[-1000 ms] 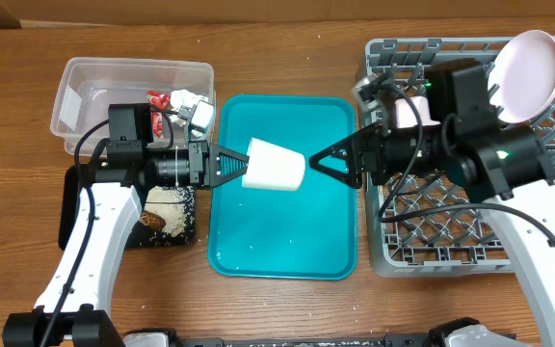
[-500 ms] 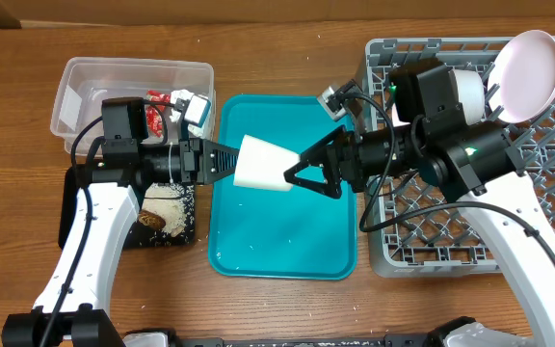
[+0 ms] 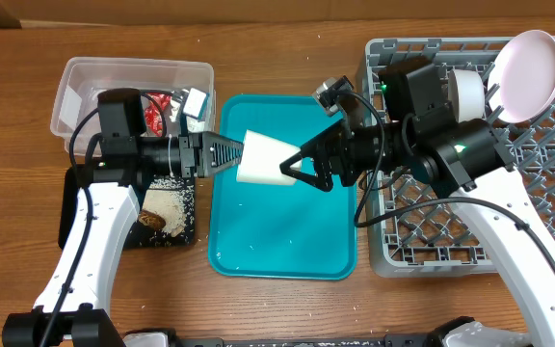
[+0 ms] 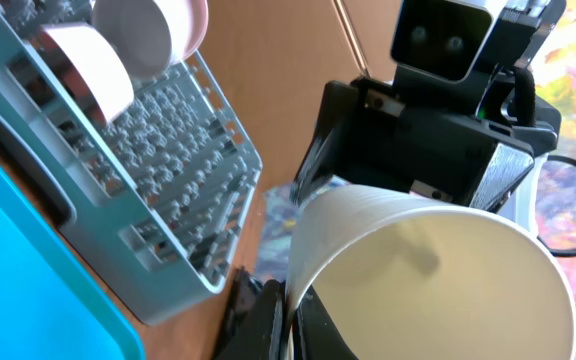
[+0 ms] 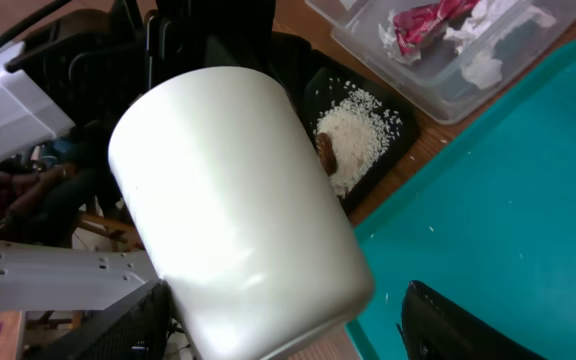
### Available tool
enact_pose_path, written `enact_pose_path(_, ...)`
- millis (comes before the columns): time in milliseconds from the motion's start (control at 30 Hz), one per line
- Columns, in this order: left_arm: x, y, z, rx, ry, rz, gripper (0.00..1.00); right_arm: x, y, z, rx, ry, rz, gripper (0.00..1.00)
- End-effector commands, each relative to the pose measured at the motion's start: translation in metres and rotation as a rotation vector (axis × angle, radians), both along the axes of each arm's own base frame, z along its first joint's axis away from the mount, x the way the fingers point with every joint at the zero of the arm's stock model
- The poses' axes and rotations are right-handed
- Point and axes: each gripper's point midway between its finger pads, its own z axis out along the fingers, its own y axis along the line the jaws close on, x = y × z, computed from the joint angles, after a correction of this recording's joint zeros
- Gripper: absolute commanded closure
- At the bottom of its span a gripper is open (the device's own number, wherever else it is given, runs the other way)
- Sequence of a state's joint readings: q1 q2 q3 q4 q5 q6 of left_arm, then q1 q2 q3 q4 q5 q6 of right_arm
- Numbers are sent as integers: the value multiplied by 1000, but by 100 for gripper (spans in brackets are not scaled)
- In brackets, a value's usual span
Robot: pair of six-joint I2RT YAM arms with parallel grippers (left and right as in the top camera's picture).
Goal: Sort waste into correct bins and load items into the dishwasher
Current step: 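Grasp the white cup with the right gripper from the left gripper, then release the cup from the left gripper and place it in the rack with the right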
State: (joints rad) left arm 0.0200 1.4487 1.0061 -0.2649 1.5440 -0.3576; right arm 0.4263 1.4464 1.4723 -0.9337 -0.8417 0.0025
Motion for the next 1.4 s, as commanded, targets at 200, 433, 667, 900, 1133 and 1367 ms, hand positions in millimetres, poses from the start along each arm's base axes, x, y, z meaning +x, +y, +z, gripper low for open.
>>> enact_pose_path(200, -1, -3, 26, -21, -40, -37, 96, -23, 20, 32, 209, -67, 241, 28)
enact_pose_path(433, 1, -3, 30, -19, -87, -38, 96, -27, 20, 36, 235, -70, 266, 36)
enact_pose_path(667, 1, -3, 29, -19, -87, -38, 96, -28, 22, 40, 254, -84, 280, 27)
enact_pose_path(900, -1, -13, 30, -12, -114, -56, 96, -27, 22, 40, 254, -84, 280, 33)
enact_pose_path(1133, 6, -14, 32, 3, -104, -22, 96, -27, 22, 40, 252, -89, 277, 42)
enact_pose_path(1367, 3, -15, 34, -5, -87, -40, 10, 3, 5, 26, 122, -88, 83, 46)
